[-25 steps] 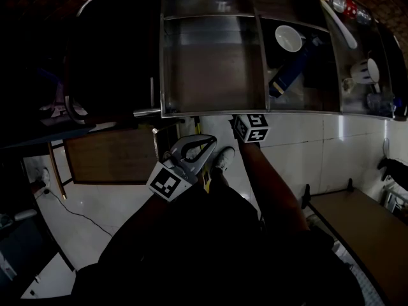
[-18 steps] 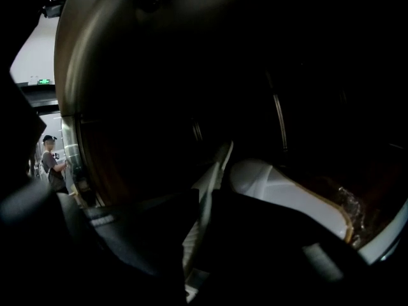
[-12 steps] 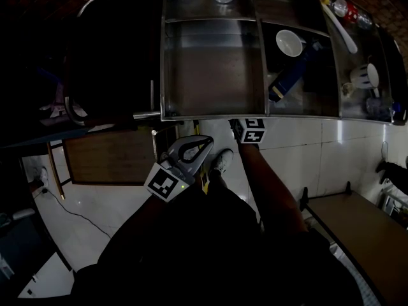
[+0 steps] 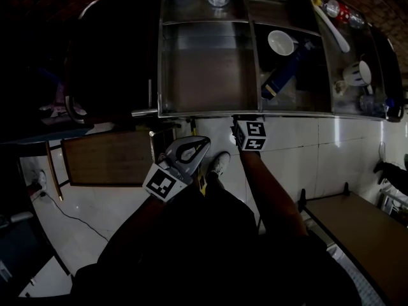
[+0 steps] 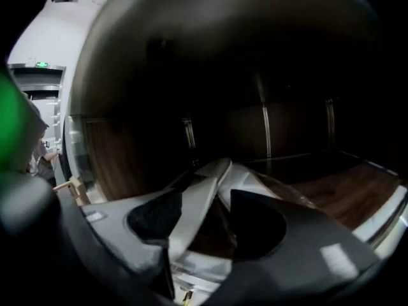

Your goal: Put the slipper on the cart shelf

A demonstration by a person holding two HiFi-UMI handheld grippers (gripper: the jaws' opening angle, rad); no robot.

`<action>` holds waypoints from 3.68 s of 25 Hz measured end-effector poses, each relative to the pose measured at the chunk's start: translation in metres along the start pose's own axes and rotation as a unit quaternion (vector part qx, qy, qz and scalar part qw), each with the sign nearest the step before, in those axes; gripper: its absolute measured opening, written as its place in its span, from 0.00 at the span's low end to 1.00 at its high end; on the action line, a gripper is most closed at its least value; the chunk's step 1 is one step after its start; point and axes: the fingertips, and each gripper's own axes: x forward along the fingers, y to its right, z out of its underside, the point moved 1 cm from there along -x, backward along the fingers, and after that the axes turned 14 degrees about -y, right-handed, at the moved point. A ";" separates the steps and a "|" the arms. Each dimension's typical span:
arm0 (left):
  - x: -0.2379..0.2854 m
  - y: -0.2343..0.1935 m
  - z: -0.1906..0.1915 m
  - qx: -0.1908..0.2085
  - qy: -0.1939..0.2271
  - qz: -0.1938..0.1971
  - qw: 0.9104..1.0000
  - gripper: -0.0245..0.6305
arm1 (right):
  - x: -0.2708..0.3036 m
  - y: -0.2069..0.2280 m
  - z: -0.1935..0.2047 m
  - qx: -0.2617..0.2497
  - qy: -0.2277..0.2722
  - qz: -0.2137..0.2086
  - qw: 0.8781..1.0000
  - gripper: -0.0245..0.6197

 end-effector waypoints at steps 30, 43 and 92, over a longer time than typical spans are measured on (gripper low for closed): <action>-0.096 0.075 -0.020 0.013 0.043 -0.100 0.994 0.04 | -0.237 -0.161 -0.036 -0.177 0.091 -0.245 0.949 0.04; -0.143 0.051 -0.002 0.012 0.048 -0.116 0.992 0.04 | -0.230 -0.233 -0.034 -0.194 0.074 -0.269 0.941 0.04; -0.451 -0.056 0.140 0.022 0.075 -0.046 0.996 0.04 | -0.202 -0.598 0.003 -0.172 0.073 -0.232 0.954 0.04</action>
